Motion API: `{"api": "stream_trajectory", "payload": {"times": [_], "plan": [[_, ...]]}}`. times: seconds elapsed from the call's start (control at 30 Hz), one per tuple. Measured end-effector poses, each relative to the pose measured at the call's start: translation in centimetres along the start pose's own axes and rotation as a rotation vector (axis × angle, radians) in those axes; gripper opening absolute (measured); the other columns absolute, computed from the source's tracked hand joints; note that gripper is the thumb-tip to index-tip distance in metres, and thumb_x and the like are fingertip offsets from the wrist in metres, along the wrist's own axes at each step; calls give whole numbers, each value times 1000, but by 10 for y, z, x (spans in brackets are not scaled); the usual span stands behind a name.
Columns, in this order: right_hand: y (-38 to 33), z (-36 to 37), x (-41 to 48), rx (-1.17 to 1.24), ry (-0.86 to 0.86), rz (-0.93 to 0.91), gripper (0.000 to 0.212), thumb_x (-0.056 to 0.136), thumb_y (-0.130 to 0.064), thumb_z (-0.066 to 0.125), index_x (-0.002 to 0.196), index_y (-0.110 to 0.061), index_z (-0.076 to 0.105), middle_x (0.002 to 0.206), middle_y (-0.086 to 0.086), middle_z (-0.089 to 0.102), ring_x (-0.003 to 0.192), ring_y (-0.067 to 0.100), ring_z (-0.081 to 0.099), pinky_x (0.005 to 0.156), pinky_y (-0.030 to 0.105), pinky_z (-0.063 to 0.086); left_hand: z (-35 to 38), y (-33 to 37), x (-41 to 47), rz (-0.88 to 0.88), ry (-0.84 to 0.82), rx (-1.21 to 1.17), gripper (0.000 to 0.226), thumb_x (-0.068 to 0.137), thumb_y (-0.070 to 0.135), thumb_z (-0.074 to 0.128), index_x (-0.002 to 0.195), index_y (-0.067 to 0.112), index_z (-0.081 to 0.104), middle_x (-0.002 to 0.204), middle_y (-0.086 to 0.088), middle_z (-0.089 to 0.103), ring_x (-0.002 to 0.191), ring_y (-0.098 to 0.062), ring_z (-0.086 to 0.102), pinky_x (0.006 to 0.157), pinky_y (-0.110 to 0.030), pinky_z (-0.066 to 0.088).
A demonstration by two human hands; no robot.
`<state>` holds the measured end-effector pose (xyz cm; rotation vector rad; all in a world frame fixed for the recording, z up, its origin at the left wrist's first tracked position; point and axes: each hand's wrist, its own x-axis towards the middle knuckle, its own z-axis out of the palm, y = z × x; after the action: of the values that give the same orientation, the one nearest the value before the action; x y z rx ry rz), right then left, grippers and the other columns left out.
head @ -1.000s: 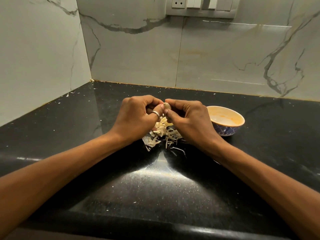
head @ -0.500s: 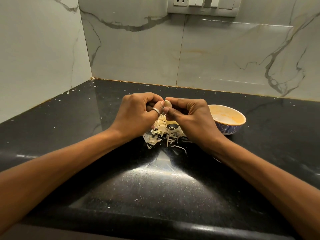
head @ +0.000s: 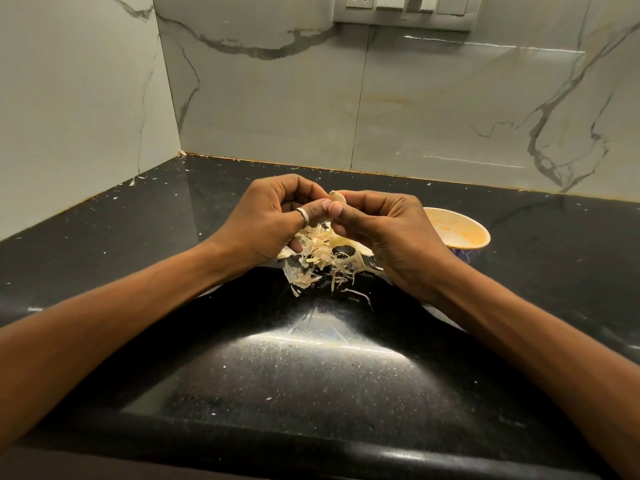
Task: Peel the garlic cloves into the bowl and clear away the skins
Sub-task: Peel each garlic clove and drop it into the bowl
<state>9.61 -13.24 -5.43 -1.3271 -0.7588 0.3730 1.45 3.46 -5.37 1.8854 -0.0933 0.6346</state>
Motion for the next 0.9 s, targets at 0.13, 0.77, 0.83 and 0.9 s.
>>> {"api": "stream_trajectory", "payload": {"times": [0.13, 0.77, 0.83, 0.9], "plan": [[0, 0, -1, 21, -7, 18, 19, 88, -4, 71, 106, -4, 75, 95, 10, 77, 81, 12, 68, 83, 23, 59, -2, -1, 1, -3, -16, 26, 22, 85, 23, 75, 99, 8, 69, 86, -9, 67, 71, -17, 62, 47, -24, 55], [0, 6, 1, 129, 0, 52, 22, 86, -2, 70, 107, 2, 72, 94, 12, 74, 80, 13, 69, 76, 21, 59, -1, -3, 4, 61, -68, 34, 11, 94, 21, 66, 92, 12, 61, 64, 6, 55, 48, -13, 45, 41, -23, 42], [-1, 7, 2, 152, -6, 57, 29, 82, -8, 72, 108, 4, 71, 94, 13, 73, 82, 16, 69, 76, 21, 59, 0, -3, 4, 90, -57, 53, 10, 95, 22, 65, 92, 13, 61, 64, 5, 53, 49, -12, 43, 43, -27, 39], [-1, 6, 3, 180, -8, 71, 25, 84, -9, 70, 105, 4, 70, 93, 14, 72, 84, 19, 68, 76, 22, 59, 0, -4, 5, 112, -40, 81, 12, 95, 24, 65, 92, 13, 61, 66, 2, 51, 51, -12, 42, 46, -30, 38]]}}
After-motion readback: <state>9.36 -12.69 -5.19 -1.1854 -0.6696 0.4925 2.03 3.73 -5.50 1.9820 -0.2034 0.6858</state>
